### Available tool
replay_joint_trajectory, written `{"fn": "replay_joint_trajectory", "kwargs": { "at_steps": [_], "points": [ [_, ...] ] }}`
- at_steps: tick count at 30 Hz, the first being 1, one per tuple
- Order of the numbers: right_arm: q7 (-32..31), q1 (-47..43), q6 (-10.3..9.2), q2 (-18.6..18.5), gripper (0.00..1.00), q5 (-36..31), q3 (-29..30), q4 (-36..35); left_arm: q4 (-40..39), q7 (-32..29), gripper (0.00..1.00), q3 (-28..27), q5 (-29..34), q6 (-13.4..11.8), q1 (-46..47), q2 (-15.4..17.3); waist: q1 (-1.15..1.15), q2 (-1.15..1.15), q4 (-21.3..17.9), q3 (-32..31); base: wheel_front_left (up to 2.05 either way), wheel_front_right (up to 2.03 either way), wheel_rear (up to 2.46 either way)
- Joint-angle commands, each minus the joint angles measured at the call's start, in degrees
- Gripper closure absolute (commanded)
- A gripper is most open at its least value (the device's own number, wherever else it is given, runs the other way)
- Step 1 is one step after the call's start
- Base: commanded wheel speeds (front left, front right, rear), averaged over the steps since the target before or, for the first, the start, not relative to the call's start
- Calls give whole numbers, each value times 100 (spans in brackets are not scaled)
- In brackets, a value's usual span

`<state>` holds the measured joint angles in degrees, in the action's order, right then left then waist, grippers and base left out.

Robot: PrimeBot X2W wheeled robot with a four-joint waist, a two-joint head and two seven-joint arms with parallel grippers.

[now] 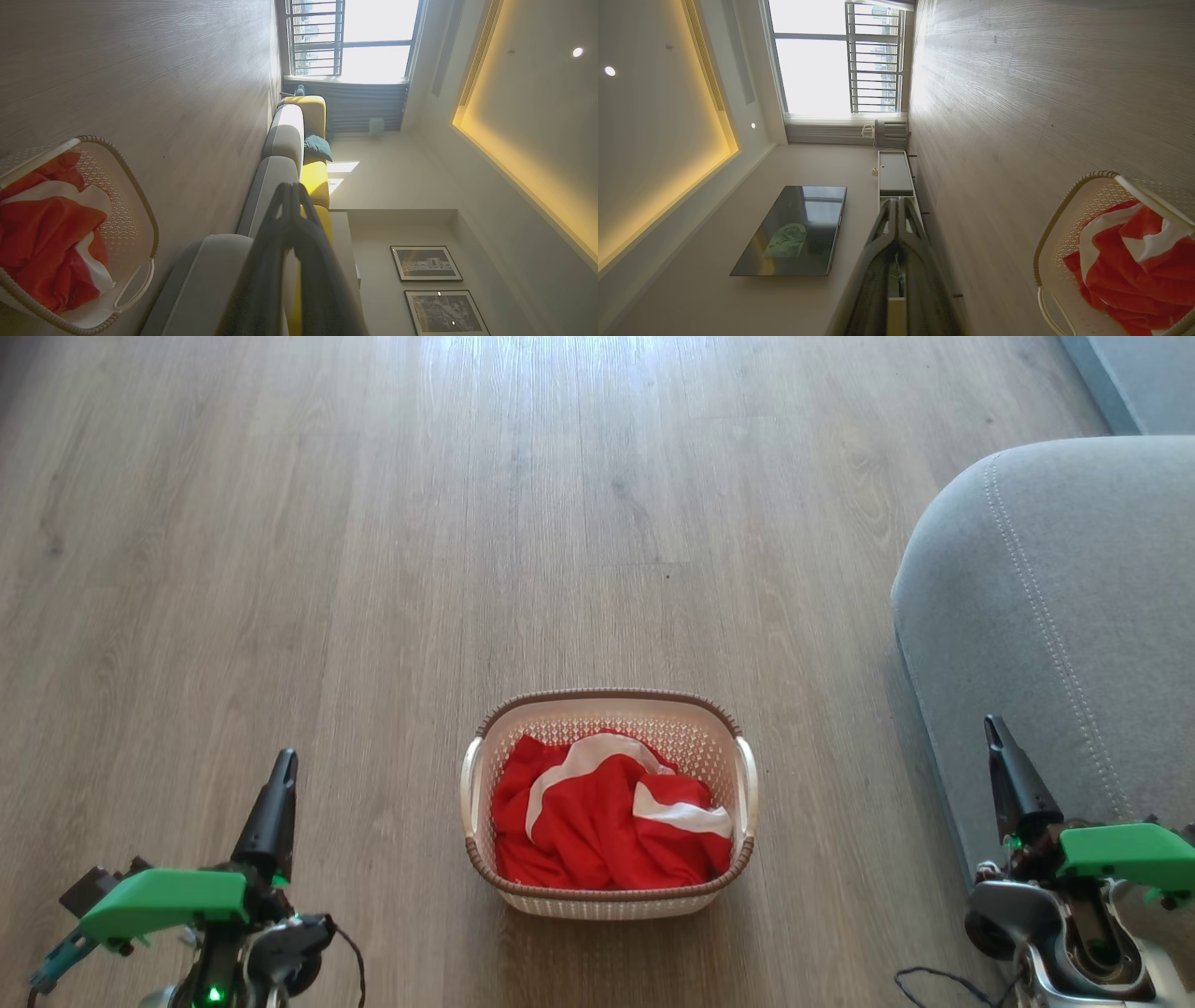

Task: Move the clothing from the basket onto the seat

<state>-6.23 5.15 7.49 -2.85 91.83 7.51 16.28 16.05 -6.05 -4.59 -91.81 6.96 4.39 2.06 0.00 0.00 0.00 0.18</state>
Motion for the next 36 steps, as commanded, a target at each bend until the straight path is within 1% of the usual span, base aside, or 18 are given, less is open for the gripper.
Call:
{"fn": "replay_joint_trajectory", "kwargs": {
  "at_steps": [1, 23, 24, 28, 36],
  "points": [
    [-23, 103, 0, -3, 100, 36, -101, -225, -202, -42, 100, -191, -38, 53, 180, 82, 0, 0, 0, 0, 0, 0, 0],
    [-23, 103, 0, -3, 100, 36, -101, -225, -202, -42, 100, -191, -38, 53, 180, 82, 0, 0, 0, 0, 0, 0, 0],
    [0, 1, 0, 0, 0, 0, -1, -1, 0, 0, 0, -1, 0, 0, 1, 0, 0, 0, 0, 0, 0, 0, 0],
    [1, -122, 0, 26, 0, 0, -32, 350, 316, 7, 0, 32, 4, -12, -168, -25, 0, 0, 0, 1, 0, 0, 0],
    [101, -19, 1, -7, 0, -100, -139, 350, 353, 123, 0, 73, 98, -8, -70, 2, 0, 0, -1, 13, 0, 0, 0]
  ]
}}
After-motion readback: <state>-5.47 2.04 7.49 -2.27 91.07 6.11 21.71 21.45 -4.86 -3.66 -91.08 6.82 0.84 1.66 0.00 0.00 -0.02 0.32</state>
